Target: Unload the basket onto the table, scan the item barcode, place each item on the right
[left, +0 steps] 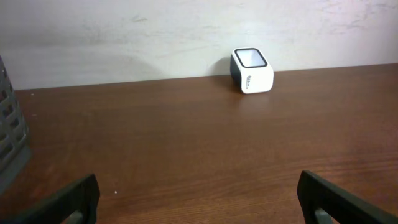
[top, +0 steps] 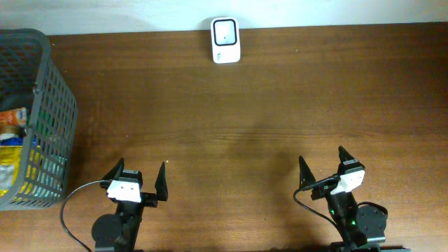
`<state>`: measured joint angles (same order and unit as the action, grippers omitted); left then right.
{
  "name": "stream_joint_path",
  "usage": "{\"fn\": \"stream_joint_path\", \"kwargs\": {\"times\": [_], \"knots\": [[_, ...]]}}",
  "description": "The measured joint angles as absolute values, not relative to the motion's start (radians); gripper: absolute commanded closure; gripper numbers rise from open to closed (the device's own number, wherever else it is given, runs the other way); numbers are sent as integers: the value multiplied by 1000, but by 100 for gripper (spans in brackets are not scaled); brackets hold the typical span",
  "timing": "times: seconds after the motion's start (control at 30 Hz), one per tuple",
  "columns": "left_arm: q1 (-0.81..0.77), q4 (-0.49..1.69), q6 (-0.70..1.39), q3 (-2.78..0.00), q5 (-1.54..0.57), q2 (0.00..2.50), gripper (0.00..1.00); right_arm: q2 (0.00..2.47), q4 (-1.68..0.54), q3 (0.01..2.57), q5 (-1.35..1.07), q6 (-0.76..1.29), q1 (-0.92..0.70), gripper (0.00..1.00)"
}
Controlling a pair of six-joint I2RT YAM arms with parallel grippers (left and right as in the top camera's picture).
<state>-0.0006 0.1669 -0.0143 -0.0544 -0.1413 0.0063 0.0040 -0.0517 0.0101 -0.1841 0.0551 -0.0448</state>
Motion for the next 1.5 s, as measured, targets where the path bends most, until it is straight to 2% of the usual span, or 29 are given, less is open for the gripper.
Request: {"fn": "stream_joint_path", "kwargs": {"times": [0.17, 1.5], "knots": [[17, 70, -14, -29, -142, 7, 1, 4, -55, 10, -184, 71, -45, 2], [19, 70, -14, -22, -142, 7, 1, 4, -55, 10, -184, 76, -45, 2]]}}
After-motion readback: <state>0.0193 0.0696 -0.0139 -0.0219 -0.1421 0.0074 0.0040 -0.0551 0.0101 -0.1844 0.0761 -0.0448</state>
